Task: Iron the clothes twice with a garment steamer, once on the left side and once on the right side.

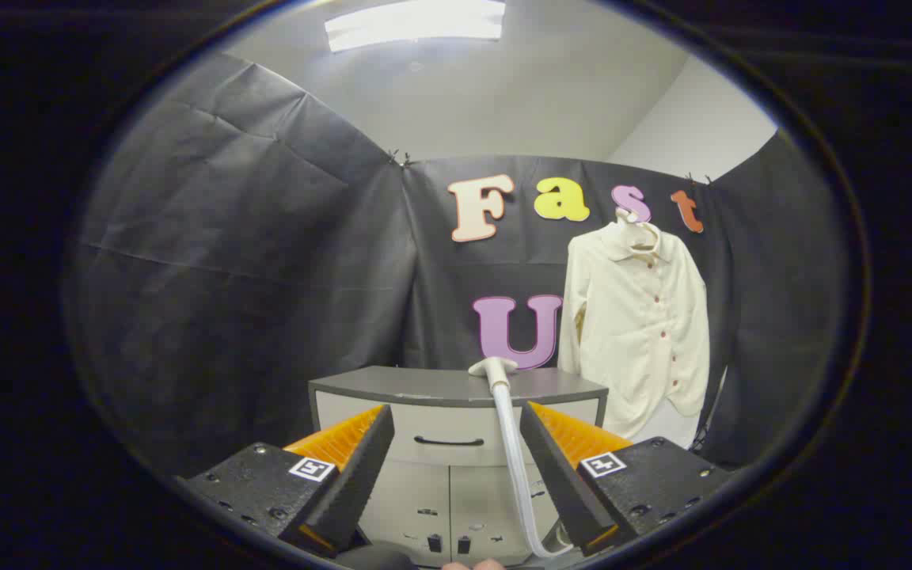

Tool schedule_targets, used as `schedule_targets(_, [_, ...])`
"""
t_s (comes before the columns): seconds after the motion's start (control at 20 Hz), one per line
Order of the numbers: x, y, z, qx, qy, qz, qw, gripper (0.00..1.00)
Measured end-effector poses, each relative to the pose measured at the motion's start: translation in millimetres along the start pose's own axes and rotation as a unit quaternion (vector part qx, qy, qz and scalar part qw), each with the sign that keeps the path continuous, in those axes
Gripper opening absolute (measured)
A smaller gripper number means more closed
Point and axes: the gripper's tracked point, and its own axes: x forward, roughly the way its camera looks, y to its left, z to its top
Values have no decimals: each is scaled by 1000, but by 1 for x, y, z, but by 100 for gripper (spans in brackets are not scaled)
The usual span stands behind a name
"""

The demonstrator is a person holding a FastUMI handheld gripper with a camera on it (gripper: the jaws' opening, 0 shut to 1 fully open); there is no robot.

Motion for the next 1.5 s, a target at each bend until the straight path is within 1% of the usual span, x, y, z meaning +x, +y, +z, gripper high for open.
schedule_targets(0.3, [-4,0,1,1,-2,3,1000,97])
schedule_targets(0.4, [-2,-1,1,-4,-3,1,1000,97])
schedule_targets(0.5, [0,7,-4,2,4,9,1000,97])
schedule_targets(0.65, [3,9,-8,-4,12,11,1000,97])
schedule_targets(0.8, [7,8,-7,-8,13,7,1000,97])
schedule_targets(0.9, [10,11,-9,-2,17,12,1000,97])
schedule_targets(1.15, [33,5,-10,2,29,14,999,97])
schedule_targets(1.5, [87,-7,-22,-6,62,13,998,97])
